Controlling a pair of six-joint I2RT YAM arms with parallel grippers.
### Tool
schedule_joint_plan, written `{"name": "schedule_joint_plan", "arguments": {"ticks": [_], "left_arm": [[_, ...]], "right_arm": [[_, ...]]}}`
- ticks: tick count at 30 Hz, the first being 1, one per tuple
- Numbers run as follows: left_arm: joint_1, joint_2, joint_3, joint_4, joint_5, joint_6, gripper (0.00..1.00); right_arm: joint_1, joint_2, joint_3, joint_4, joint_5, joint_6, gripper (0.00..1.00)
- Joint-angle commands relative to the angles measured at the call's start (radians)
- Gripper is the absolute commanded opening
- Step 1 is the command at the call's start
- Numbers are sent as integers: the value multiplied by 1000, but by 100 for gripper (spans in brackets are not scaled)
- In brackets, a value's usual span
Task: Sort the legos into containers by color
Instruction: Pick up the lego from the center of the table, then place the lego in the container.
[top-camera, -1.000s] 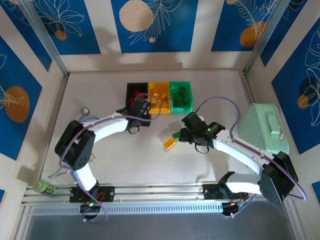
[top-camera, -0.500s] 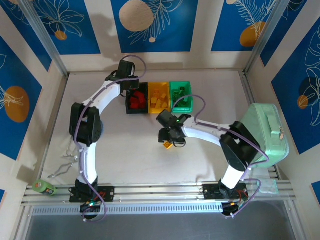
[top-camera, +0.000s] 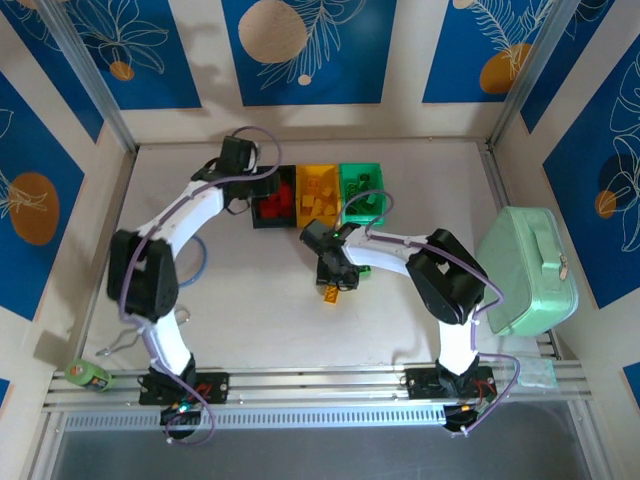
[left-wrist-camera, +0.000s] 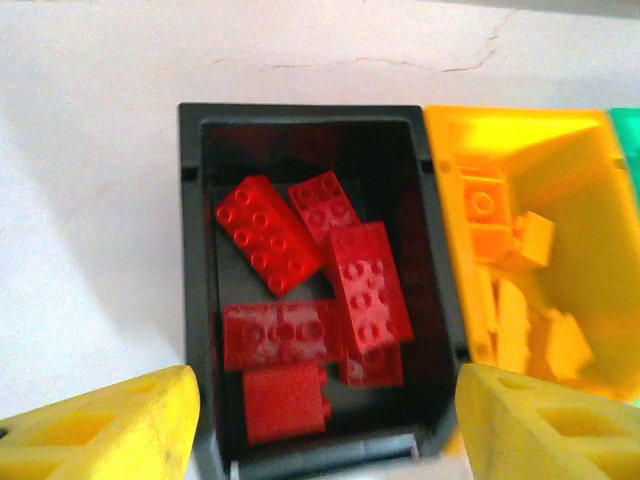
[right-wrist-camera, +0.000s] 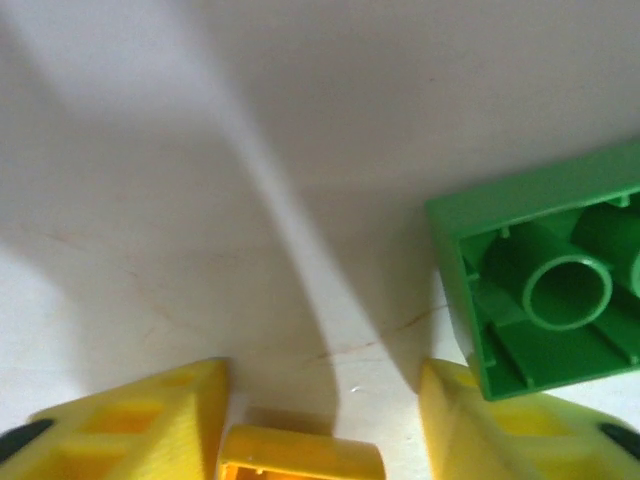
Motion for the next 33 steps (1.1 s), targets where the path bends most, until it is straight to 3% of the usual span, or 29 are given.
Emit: {"name": "schedule_joint_plan", "arguments": {"ticks": [1, 7, 12, 17, 21, 25, 27, 29, 31, 33], "left_arm": [[-2, -166, -129, 71, -9, -37, 69], [-3, -419, -357, 58, -67, -56, 69], [-25, -619, -529, 21, -76, -77, 69], [-159, -780, -745, 37, -68, -107, 70], [-336, -855, -863, 93, -96, -152, 71], [-438, -890, -902, 115, -108, -170, 72], [-469, -897, -898, 113, -112, -156, 73], [-499, -885, -885, 113, -107, -137, 74], [-526, -852, -869, 122, -99, -115, 75], [-553, -792, -845, 143, -70, -88, 76]], "right_arm": [[32, 50, 20, -21, -40, 30, 40], [60, 42, 57, -58, -5, 37, 25], [27, 32, 221, -111, 41, -41, 24], [-96, 127, 551, -148, 58, -184, 25], [-194, 355, 966, -268, 61, -285, 25], [-245, 600, 1346, -387, 44, -348, 25], [-257, 665, 1439, -396, 38, -365, 26], [-269, 682, 1452, -359, 33, -377, 36], [-279, 679, 1443, -316, 13, -389, 69], [-273, 658, 1461, -304, 38, -415, 79]]}}
